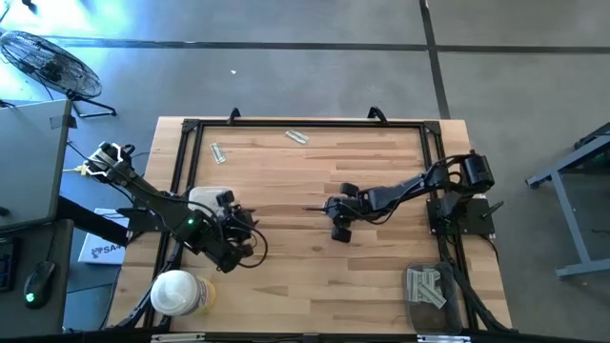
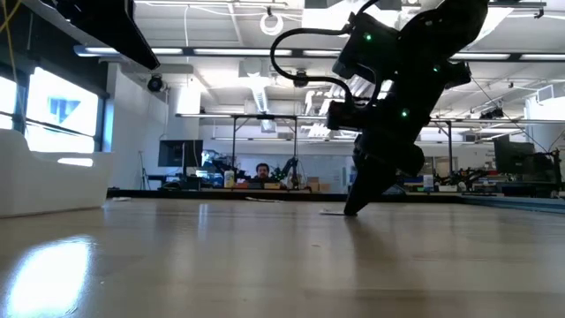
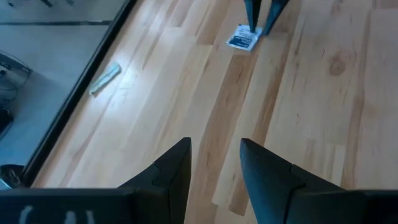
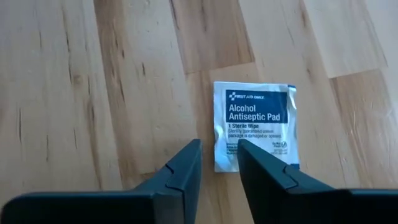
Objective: Pick & Place First Aid Supplies
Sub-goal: Put the blue alcohol pad into the white bin
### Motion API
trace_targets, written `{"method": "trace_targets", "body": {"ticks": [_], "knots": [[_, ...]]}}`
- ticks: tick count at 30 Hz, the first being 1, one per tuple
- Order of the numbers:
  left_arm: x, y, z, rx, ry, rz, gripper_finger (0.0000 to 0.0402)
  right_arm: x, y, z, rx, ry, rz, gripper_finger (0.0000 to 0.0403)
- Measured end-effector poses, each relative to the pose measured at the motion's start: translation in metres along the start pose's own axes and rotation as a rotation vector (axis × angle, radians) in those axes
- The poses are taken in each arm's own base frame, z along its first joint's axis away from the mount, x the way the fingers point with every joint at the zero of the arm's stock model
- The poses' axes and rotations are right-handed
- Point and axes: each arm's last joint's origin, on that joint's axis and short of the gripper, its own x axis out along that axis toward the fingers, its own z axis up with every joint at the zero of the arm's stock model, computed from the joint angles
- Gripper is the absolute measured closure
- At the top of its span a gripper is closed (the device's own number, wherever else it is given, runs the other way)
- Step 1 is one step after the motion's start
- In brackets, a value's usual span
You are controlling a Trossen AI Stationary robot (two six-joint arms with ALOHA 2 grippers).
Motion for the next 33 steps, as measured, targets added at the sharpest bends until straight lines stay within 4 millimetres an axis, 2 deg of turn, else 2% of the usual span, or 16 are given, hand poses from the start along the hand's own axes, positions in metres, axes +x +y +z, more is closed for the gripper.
{"method": "trace_targets", "body": {"ticks": [9,14,19,24,33], "knots": [[0.010,-0.010,-0.005,0.065,-0.052,-0.058,0.0267,0.001,-0.003,-0.002,-0.007,-0.006,-0.051,0.0364],[0.010,-0.015,-0.001,0.102,-0.100,-0.090,0.0267,0.001,-0.003,-0.001,0.001,-0.016,-0.048,0.0399],[0.010,-0.020,0.005,0.118,-0.147,-0.109,0.0267,-0.003,0.003,0.012,0.011,-0.093,-0.016,0.0397],[0.017,-0.026,0.006,0.152,-0.157,-0.098,0.0267,-0.014,0.019,0.030,-0.004,-0.159,0.034,0.0399],[0.049,-0.030,0.011,0.168,-0.104,-0.095,0.0267,-0.033,0.045,0.055,-0.055,-0.265,0.155,0.0402]]}}
